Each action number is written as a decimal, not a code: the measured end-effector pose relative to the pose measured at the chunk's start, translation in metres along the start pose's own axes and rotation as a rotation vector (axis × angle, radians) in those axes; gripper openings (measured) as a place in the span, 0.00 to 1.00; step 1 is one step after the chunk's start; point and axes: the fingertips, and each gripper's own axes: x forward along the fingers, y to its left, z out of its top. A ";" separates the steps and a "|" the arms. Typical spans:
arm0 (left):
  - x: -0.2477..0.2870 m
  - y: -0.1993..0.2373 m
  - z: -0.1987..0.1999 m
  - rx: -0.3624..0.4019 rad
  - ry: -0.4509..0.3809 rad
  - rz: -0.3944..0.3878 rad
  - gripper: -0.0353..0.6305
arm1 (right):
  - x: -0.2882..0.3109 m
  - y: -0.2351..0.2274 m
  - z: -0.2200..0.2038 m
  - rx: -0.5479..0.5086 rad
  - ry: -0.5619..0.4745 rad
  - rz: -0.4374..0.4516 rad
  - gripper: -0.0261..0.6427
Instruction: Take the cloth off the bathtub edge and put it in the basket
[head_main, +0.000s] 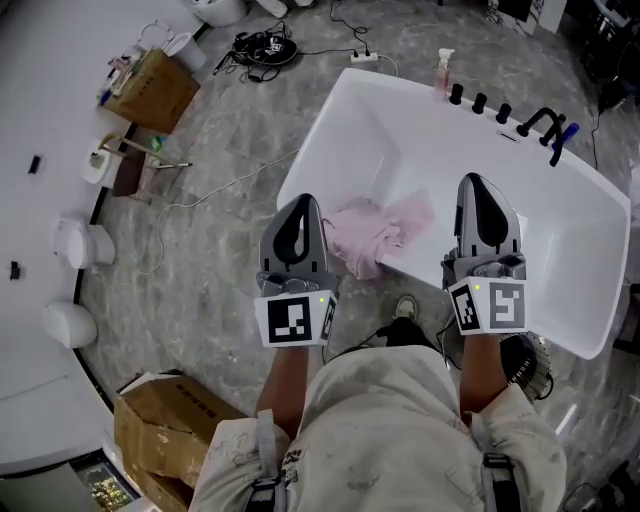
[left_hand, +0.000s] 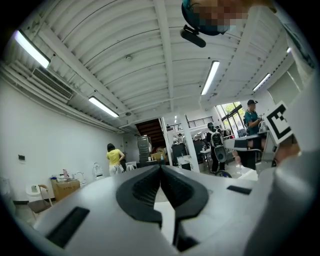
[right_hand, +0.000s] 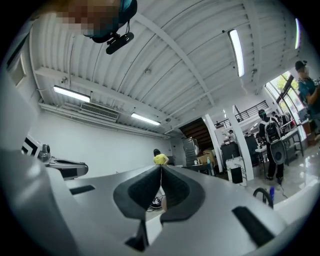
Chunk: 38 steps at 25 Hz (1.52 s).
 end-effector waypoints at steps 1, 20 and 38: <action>0.008 -0.004 -0.003 -0.003 0.007 0.003 0.06 | 0.004 -0.006 -0.004 0.009 0.004 0.007 0.02; 0.057 0.011 -0.153 -0.003 0.284 0.011 0.06 | 0.075 0.005 -0.101 0.080 0.178 0.104 0.02; 0.056 0.026 -0.353 -0.029 0.612 -0.200 0.06 | 0.117 0.066 -0.226 0.058 0.435 0.100 0.02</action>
